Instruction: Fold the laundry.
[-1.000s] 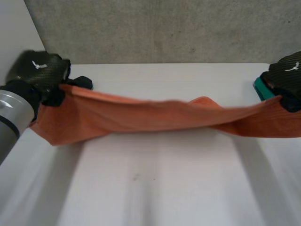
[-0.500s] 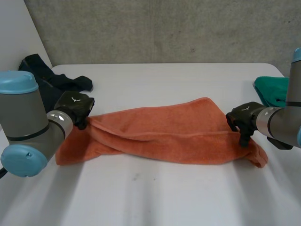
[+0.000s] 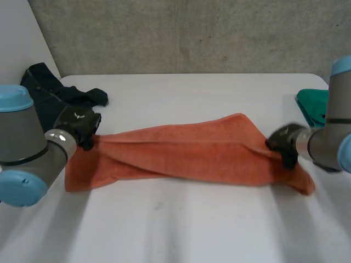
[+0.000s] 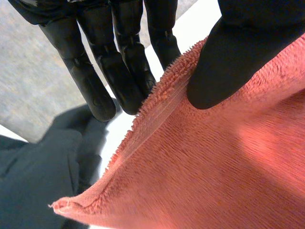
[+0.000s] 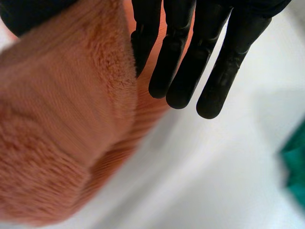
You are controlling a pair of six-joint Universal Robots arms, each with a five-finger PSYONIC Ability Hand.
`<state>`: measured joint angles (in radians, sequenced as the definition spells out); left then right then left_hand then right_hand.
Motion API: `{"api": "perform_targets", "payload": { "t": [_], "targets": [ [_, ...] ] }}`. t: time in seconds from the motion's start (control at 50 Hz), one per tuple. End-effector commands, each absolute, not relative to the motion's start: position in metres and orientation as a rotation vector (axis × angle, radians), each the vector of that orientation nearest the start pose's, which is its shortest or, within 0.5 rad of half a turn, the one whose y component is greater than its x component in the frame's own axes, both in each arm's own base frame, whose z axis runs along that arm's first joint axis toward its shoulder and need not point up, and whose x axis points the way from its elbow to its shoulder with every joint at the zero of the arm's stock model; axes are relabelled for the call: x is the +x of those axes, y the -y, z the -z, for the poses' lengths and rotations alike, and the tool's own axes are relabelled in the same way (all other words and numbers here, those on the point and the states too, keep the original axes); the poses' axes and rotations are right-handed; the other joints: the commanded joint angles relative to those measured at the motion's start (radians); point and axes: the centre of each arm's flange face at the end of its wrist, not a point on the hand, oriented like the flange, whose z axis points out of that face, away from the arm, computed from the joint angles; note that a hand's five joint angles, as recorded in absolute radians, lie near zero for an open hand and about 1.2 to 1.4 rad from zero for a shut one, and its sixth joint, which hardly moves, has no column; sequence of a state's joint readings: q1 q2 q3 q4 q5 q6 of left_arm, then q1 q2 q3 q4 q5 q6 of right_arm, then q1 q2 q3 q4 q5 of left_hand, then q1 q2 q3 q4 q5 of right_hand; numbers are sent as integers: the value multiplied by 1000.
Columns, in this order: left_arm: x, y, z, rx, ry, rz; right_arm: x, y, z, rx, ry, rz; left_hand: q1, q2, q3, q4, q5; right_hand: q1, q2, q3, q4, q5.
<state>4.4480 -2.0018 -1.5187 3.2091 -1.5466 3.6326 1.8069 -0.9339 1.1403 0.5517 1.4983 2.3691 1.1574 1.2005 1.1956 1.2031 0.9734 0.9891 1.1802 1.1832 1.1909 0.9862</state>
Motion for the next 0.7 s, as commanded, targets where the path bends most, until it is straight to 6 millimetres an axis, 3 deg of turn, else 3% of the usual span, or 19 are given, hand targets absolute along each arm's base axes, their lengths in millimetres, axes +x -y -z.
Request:
{"api": "perform_targets", "payload": {
  "t": [0.02, 0.04, 0.06, 0.08, 0.14, 0.16, 0.18, 0.2, 0.26, 0.3, 0.34, 0.5, 0.58, 0.62, 0.66, 0.7],
  "targets": [
    [-242, 375, -228, 795, -1944, 2137, 240, 393, -258, -1350, -2296, 2162, 239, 196, 201, 193, 248, 407, 216, 213, 205, 236],
    [-244, 381, -241, 767, -1873, 2203, 244, 398, -271, -1320, -2224, 2272, 239, 196, 201, 193, 248, 407, 216, 213, 205, 236],
    [-248, 393, -271, 695, -1701, 2350, 249, 401, -285, -1288, -2145, 2379, 239, 196, 201, 193, 248, 407, 216, 213, 205, 236],
    [-249, 397, -283, 666, -1633, 2403, 259, 405, -315, -1207, -1944, 2593, 239, 196, 201, 193, 248, 407, 216, 213, 205, 236],
    [-250, 405, -335, 500, -1303, 2609, 265, 403, -356, -1069, -1699, 2830, 239, 196, 201, 193, 248, 407, 216, 213, 205, 236],
    [-250, 404, -347, 463, -1238, 2644, 266, 397, -383, -964, -1533, 2955, 239, 196, 201, 193, 248, 407, 216, 213, 205, 236],
    [-246, 397, -371, 393, -1120, 2703, 265, 395, -393, -918, -1474, 2996, 239, 196, 201, 193, 248, 407, 216, 213, 205, 236],
    [-244, 393, -381, 362, -1075, 2724, 265, 389, -406, -855, -1393, 3038, 239, 196, 201, 193, 248, 407, 216, 213, 205, 236],
    [-241, 382, -390, 335, -1072, 2757, 262, 384, -411, -833, -1385, 3028, 239, 196, 201, 193, 248, 407, 216, 213, 205, 236],
    [-240, 380, -381, 347, -1132, 2750, 261, 383, -404, -848, -1418, 2992, 239, 196, 201, 193, 248, 407, 216, 213, 205, 236],
    [-238, 381, -359, 375, -1256, 2713, 262, 383, -398, -859, -1445, 2964, 239, 196, 201, 193, 248, 407, 216, 213, 205, 236],
    [-231, 372, -282, 486, -1621, 2495, 261, 385, -342, -989, -1619, 2794, 239, 196, 201, 193, 248, 407, 216, 213, 205, 236],
    [-228, 362, -246, 542, -1747, 2396, 262, 382, -302, -1072, -1739, 2653, 239, 196, 201, 193, 248, 407, 216, 213, 205, 236],
    [-226, 358, -228, 563, -1805, 2347, 263, 380, -265, -1145, -1830, 2528, 239, 196, 201, 193, 248, 407, 216, 213, 205, 236],
    [-225, 353, -197, 599, -1908, 2258, 263, 375, -225, -1223, -1914, 2380, 239, 196, 201, 193, 248, 407, 216, 213, 205, 236],
    [-227, 347, -177, 631, -1969, 2205, 262, 369, -203, -1278, -1953, 2287, 239, 196, 201, 193, 248, 407, 216, 213, 205, 236]
  ]
}}
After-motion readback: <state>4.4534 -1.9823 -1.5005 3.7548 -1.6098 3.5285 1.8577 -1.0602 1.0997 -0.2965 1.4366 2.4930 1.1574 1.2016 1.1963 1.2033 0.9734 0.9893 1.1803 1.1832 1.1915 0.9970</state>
